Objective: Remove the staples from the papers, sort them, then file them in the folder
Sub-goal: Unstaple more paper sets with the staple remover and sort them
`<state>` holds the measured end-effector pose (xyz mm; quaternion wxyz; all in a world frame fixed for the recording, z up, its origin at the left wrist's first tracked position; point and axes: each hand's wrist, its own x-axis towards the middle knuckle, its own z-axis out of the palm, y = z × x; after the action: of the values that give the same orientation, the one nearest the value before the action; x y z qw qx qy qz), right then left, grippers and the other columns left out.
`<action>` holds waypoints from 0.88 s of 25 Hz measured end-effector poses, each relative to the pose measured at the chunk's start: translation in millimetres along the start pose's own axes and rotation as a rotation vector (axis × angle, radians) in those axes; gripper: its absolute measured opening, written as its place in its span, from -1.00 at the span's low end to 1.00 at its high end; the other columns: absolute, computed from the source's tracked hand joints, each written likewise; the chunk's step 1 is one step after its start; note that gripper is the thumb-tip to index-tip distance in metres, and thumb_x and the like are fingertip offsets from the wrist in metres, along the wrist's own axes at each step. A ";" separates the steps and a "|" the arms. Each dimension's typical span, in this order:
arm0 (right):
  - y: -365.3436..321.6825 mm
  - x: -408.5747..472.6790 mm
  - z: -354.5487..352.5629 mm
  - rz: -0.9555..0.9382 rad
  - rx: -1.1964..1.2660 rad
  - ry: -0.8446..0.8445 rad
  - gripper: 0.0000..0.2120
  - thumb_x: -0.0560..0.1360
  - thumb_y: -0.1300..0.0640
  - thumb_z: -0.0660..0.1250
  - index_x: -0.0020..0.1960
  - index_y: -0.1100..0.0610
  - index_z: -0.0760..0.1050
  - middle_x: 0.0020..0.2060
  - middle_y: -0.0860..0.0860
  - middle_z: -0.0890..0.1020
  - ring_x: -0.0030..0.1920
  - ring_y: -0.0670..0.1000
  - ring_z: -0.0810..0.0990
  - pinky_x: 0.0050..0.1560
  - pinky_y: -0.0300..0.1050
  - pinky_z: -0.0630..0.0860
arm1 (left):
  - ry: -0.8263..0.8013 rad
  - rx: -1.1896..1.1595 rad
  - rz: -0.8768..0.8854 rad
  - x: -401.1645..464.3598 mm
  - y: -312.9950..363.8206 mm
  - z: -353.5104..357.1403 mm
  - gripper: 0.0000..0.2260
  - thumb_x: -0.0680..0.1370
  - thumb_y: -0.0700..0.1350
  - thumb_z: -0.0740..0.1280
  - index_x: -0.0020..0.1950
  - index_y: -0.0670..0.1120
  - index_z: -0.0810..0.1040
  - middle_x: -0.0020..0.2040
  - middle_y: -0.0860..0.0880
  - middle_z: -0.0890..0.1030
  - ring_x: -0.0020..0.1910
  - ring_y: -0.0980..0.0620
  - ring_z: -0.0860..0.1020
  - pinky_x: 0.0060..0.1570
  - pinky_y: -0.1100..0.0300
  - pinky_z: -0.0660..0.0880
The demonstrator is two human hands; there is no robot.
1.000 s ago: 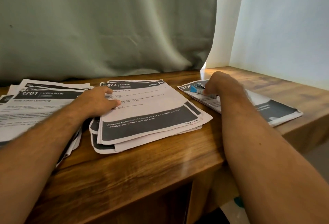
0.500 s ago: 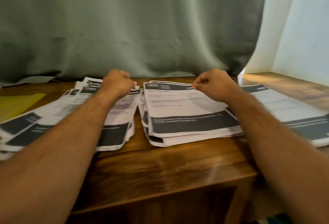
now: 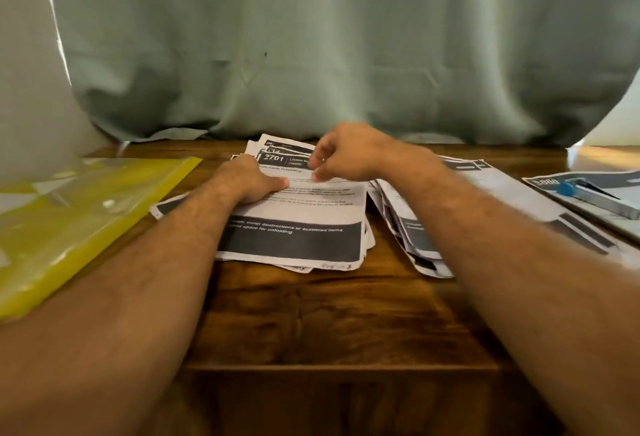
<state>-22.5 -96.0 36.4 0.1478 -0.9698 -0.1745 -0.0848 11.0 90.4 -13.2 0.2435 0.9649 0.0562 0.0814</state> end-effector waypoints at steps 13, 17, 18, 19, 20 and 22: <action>13.8 0.7 32.0 0.083 0.152 -0.041 -0.81 0.39 -0.02 0.55 0.00 -0.08 0.70 -0.11 -0.20 0.65 -0.05 -0.20 0.56 0.09 -0.18 0.49 | 0.048 0.248 -0.073 11.9 -23.7 -20.1 -0.42 0.37 0.35 0.46 0.21 -0.01 0.59 0.18 -0.05 0.63 0.14 -0.11 0.56 0.15 0.03 0.50; 18.0 -1.1 29.5 0.046 0.228 -0.096 -0.81 0.39 0.03 0.56 0.00 -0.10 0.70 -0.13 -0.25 0.64 -0.10 -0.26 0.54 -0.07 -0.31 0.43 | 0.160 0.287 -0.163 -6.1 -19.6 -28.8 -0.45 0.32 0.35 0.51 0.04 -0.03 0.52 0.00 -0.02 0.57 0.08 -0.10 0.56 0.07 0.03 0.49; 18.6 -0.9 30.1 0.035 0.234 -0.100 -0.81 0.39 0.03 0.56 0.00 -0.10 0.70 -0.13 -0.25 0.64 -0.10 -0.27 0.54 -0.11 -0.34 0.42 | 0.211 0.309 -0.140 -7.7 -17.2 -28.8 -0.46 0.35 0.36 0.48 0.03 -0.06 0.52 -0.01 -0.02 0.57 0.08 -0.10 0.56 0.03 0.04 0.50; 19.3 -0.6 30.6 0.028 0.239 -0.100 -0.81 0.39 0.03 0.56 0.00 -0.10 0.70 -0.12 -0.24 0.65 -0.09 -0.26 0.55 -0.12 -0.35 0.41 | 0.237 0.291 -0.095 -6.5 -15.0 -27.1 -0.46 0.39 0.35 0.46 0.07 -0.08 0.55 0.01 -0.04 0.59 0.07 -0.10 0.57 0.02 0.04 0.52; 19.8 0.0 30.8 0.025 0.243 -0.097 -0.81 0.38 0.03 0.57 -0.01 -0.10 0.70 -0.11 -0.23 0.65 -0.08 -0.25 0.55 -0.09 -0.33 0.43 | 0.235 0.230 -0.043 -4.7 -12.8 -24.5 -0.45 0.41 0.32 0.45 0.14 -0.10 0.58 0.06 -0.06 0.62 0.08 -0.11 0.58 0.03 0.03 0.53; 20.4 1.1 30.9 0.028 0.248 -0.093 -0.82 0.38 0.03 0.57 -0.03 -0.11 0.70 -0.09 -0.22 0.66 -0.04 -0.23 0.56 0.02 -0.25 0.47 | 0.163 0.057 0.009 -3.9 -8.3 -19.0 -0.42 0.44 0.27 0.47 0.27 -0.11 0.57 0.21 -0.08 0.61 0.17 -0.11 0.56 0.10 0.06 0.50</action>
<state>-10.5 -104.2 2.2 0.2595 -0.9493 -0.1769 -0.0157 3.1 105.9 -1.2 0.2101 0.9618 0.0738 0.1592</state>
